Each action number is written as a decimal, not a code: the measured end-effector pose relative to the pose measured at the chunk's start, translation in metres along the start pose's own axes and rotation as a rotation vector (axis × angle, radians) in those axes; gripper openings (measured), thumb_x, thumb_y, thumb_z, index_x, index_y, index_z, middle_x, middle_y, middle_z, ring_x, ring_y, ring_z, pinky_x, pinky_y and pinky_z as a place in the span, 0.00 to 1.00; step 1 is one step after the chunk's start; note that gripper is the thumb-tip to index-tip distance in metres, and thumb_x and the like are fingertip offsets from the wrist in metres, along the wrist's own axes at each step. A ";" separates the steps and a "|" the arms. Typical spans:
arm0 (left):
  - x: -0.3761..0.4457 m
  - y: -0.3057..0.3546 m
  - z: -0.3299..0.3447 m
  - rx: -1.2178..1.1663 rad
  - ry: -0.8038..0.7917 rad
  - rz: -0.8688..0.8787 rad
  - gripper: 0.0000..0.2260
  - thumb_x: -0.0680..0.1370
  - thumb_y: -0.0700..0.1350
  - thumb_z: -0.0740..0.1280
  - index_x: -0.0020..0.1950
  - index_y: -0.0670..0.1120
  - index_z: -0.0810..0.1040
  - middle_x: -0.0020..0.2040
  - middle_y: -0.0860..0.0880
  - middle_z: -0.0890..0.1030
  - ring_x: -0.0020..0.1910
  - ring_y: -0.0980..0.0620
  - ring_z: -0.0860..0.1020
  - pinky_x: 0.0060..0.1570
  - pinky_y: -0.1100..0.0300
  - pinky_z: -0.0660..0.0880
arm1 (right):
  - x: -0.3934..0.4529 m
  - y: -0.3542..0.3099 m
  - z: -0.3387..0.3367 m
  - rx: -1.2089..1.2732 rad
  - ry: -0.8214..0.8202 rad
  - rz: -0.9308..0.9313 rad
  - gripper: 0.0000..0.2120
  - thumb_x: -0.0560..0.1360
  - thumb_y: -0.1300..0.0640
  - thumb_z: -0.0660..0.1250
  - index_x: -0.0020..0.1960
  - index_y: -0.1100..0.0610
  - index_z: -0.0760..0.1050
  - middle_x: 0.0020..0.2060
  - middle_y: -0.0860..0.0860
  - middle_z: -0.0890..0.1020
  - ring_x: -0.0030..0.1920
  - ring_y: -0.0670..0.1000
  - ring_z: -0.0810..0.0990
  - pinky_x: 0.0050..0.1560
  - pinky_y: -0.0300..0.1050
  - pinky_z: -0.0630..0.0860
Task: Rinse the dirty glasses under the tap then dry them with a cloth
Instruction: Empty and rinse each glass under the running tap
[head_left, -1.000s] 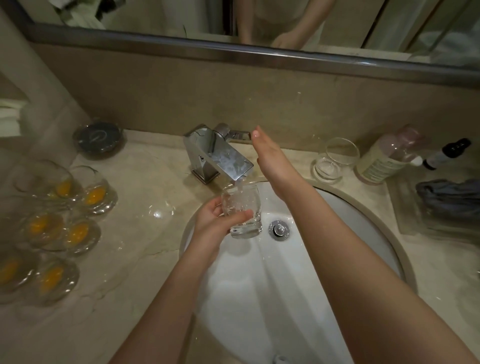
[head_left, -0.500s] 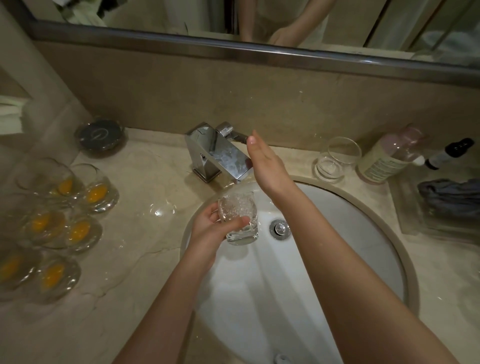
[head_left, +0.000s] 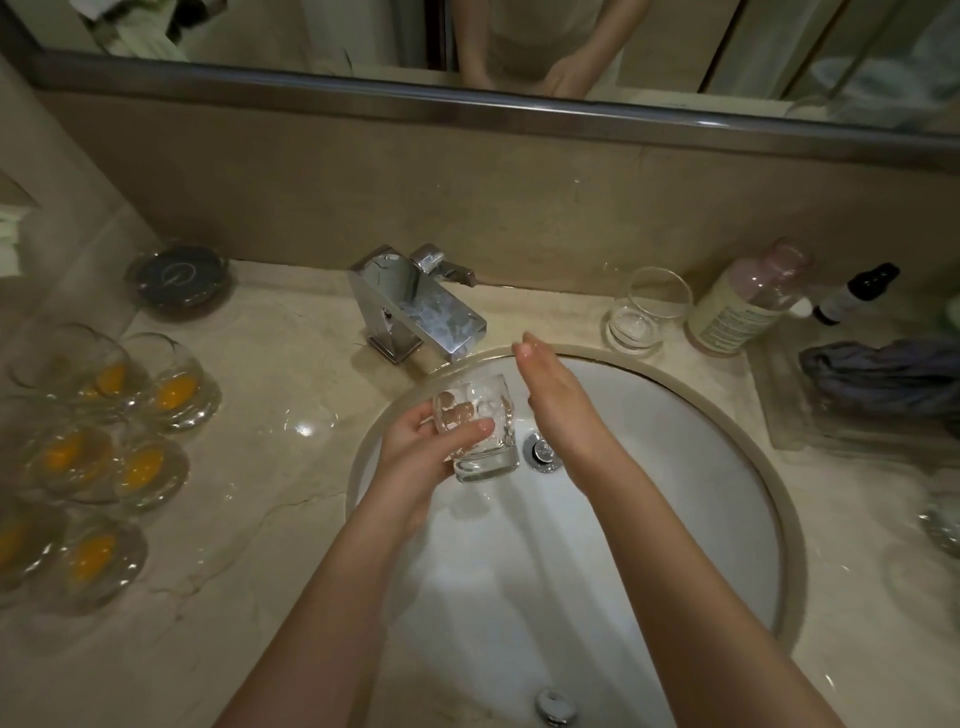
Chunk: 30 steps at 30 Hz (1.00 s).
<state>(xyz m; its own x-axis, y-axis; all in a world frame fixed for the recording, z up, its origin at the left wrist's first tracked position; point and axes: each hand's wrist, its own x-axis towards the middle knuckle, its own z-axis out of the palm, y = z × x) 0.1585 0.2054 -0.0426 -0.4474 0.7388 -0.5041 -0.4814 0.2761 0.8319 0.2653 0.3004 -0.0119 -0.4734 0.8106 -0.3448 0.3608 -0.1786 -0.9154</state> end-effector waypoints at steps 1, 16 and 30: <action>-0.001 0.001 0.002 0.012 0.000 -0.011 0.16 0.71 0.35 0.74 0.58 0.44 0.78 0.47 0.47 0.85 0.41 0.51 0.84 0.44 0.56 0.81 | -0.005 0.010 0.001 -0.008 -0.009 0.036 0.27 0.81 0.38 0.53 0.74 0.51 0.65 0.67 0.45 0.74 0.69 0.50 0.70 0.73 0.56 0.63; -0.002 -0.004 0.043 0.077 -0.113 -0.421 0.16 0.73 0.48 0.74 0.55 0.39 0.78 0.43 0.41 0.84 0.37 0.46 0.84 0.38 0.53 0.83 | -0.006 0.053 -0.036 -0.001 -0.045 0.391 0.32 0.75 0.34 0.60 0.62 0.60 0.75 0.54 0.57 0.82 0.48 0.56 0.84 0.44 0.47 0.81; 0.024 -0.002 0.082 0.363 0.086 0.267 0.35 0.52 0.43 0.81 0.54 0.60 0.71 0.56 0.53 0.76 0.49 0.59 0.78 0.51 0.63 0.76 | 0.050 0.040 -0.099 -0.007 0.569 0.029 0.37 0.71 0.50 0.75 0.73 0.61 0.62 0.69 0.56 0.71 0.67 0.55 0.71 0.68 0.49 0.67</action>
<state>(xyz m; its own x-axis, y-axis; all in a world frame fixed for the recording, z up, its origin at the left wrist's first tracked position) 0.2101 0.2727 -0.0370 -0.5885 0.7635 -0.2659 -0.0526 0.2920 0.9550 0.3357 0.3890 -0.0449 0.0438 0.9785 -0.2013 0.3736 -0.2030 -0.9051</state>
